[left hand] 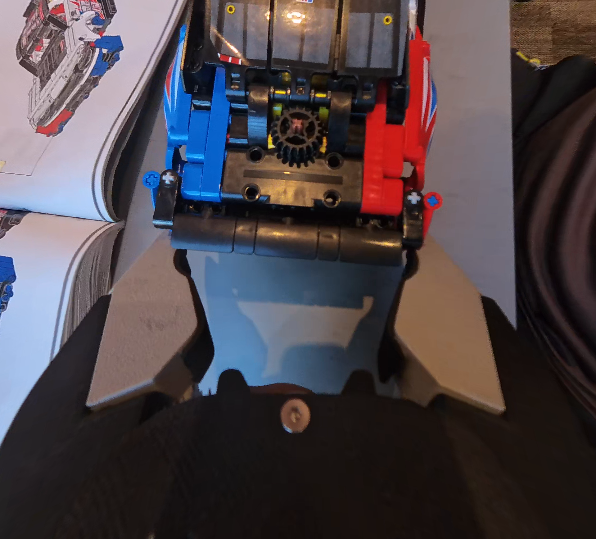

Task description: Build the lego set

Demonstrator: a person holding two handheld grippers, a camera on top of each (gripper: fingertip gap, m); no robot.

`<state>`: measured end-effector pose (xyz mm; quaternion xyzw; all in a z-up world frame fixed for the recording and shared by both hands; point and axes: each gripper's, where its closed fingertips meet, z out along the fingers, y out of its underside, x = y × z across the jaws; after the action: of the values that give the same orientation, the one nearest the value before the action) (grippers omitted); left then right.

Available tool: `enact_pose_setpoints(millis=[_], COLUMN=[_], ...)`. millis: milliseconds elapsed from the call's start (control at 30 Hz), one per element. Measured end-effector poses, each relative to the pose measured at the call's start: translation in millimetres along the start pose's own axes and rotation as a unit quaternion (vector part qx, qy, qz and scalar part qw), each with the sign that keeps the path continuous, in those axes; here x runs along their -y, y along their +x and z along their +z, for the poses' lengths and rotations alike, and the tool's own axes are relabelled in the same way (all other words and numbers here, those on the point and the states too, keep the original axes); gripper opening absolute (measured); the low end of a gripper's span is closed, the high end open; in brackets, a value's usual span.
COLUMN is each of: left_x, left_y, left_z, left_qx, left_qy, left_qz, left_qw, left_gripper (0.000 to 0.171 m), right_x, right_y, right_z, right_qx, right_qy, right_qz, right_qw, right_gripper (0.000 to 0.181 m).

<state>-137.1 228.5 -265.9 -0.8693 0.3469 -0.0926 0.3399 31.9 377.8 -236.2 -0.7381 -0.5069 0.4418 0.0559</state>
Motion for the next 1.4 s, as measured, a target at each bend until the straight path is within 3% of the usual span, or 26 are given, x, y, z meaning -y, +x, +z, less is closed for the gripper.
enact_pose_setpoints(millis=[567, 1400], left_x=[-3, -3], left_y=[21, 23], left_z=[7, 14], left_qx=[-0.003, -0.021], left_qy=[-0.018, -0.020], left_qz=[0.004, 0.003], left_qw=[1.000, 1.000], left_gripper=[0.132, 0.132], right_x=[-26, -34], right_y=[-1, 2], right_z=[-1, -3], right_qx=[0.001, 0.000], right_qy=[-0.003, -0.006], right_qz=[0.012, 0.025], right_qw=[1.000, 1.000], right_gripper=[0.066, 0.066])
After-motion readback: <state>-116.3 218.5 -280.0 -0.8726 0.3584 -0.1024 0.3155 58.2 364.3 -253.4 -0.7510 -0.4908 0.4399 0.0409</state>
